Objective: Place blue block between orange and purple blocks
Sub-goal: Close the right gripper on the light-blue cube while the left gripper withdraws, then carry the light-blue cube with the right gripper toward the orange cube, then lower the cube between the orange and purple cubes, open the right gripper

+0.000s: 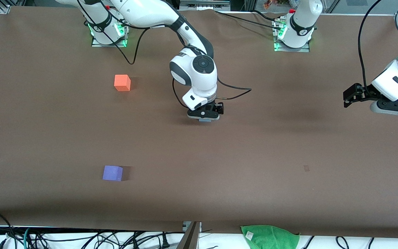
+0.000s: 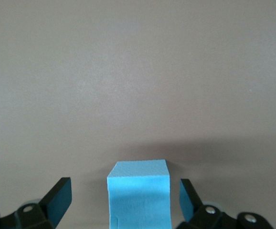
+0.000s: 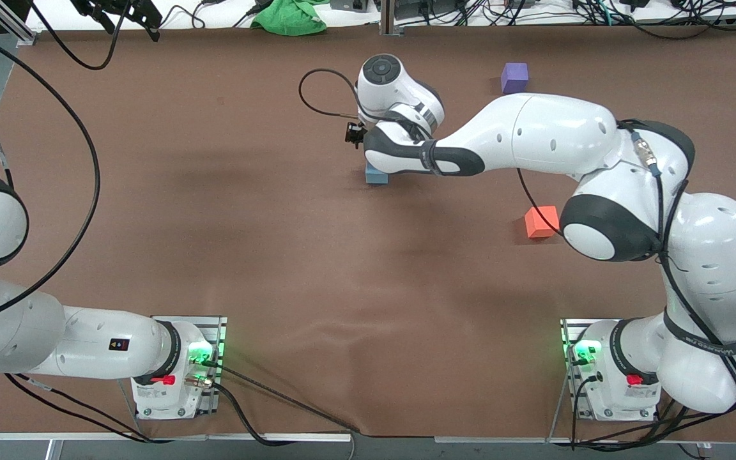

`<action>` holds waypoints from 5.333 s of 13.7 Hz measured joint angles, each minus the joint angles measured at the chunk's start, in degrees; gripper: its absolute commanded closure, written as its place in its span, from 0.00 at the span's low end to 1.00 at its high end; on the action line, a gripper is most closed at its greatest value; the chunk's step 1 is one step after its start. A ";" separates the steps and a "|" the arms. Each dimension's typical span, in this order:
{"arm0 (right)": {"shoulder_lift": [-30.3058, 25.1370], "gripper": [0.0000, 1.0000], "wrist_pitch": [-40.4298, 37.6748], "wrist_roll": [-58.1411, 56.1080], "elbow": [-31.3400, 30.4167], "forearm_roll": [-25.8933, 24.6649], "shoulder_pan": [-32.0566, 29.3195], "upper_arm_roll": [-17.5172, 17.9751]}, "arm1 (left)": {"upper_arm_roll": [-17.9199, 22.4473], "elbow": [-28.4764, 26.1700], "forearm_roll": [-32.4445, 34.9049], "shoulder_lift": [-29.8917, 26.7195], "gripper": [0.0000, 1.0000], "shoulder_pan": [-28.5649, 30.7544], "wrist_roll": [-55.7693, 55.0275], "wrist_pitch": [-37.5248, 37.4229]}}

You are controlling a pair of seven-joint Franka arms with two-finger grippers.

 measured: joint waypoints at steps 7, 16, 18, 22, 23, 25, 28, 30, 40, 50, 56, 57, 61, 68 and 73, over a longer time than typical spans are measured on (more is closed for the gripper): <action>2.18 0.00 0.00 0.33 0.57 -3.15 0.44 -0.12 | -0.11 -2.54 -1.82 -2.72 0.00 1.40 -0.74 -3.24; 3.62 0.48 0.72 0.33 0.57 -3.20 0.52 -0.24 | -0.15 -2.46 -2.15 -3.26 0.00 1.40 -0.94 -8.05; 3.68 0.62 1.03 0.33 0.57 -3.20 0.54 -0.24 | -0.11 -2.46 -2.34 -3.46 0.00 1.43 -0.94 -8.39; 3.67 0.63 1.08 0.33 0.89 -3.20 0.53 -0.37 | 0.02 -2.44 -2.35 -3.84 0.00 1.53 -0.95 -8.70; 3.62 0.63 1.00 0.32 1.06 -3.20 0.47 -0.55 | 0.08 -2.42 -2.35 -4.00 0.00 1.57 -0.95 -8.74; 2.72 0.63 -1.53 -0.27 1.81 -3.20 -0.35 -1.09 | 0.11 -2.42 -2.35 -4.49 0.00 1.61 -0.94 -8.81; -1.41 0.63 -10.02 -7.53 2.79 -1.73 -3.82 -1.46 | 0.12 -2.42 -2.36 -4.70 0.00 1.62 -0.94 -8.83; -5.11 0.63 -15.77 -16.56 2.91 2.15 -7.81 -1.63 | 0.11 -2.42 -2.36 -4.70 0.00 1.61 -0.94 -8.83; -17.18 0.63 -18.65 -42.38 -12.76 5.57 -22.03 -10.42 | -0.32 -2.43 -2.36 -4.69 0.00 1.59 -0.95 -8.86; -21.33 0.63 12.39 -43.68 -38.88 11.03 -21.95 -14.25 | -0.35 -2.45 -2.36 -4.69 0.00 1.54 -0.96 -9.06; -21.06 0.63 19.47 -43.69 -41.83 11.03 -21.84 -14.23 | -0.35 -2.45 -2.36 -4.69 0.00 1.54 -0.96 -9.06; -20.86 0.63 20.59 -43.85 -42.47 11.03 -21.80 -14.20 | -0.35 -2.45 -2.36 -4.69 0.00 1.54 -0.96 -9.06; -20.38 0.62 22.31 -44.97 -43.20 11.03 -21.53 -13.99 | -0.35 -2.45 -2.36 -4.69 0.00 1.54 -0.96 -9.07; -20.06 0.01 25.86 -47.68 -44.57 11.03 -21.28 -12.88 | -0.35 -2.45 -2.36 -4.69 0.00 1.54 -0.96 -9.07; -20.09 0.01 22.67 -49.19 -42.95 11.03 -21.29 -12.92 | -0.35 -2.45 -2.36 -4.69 0.00 1.54 -0.96 -9.07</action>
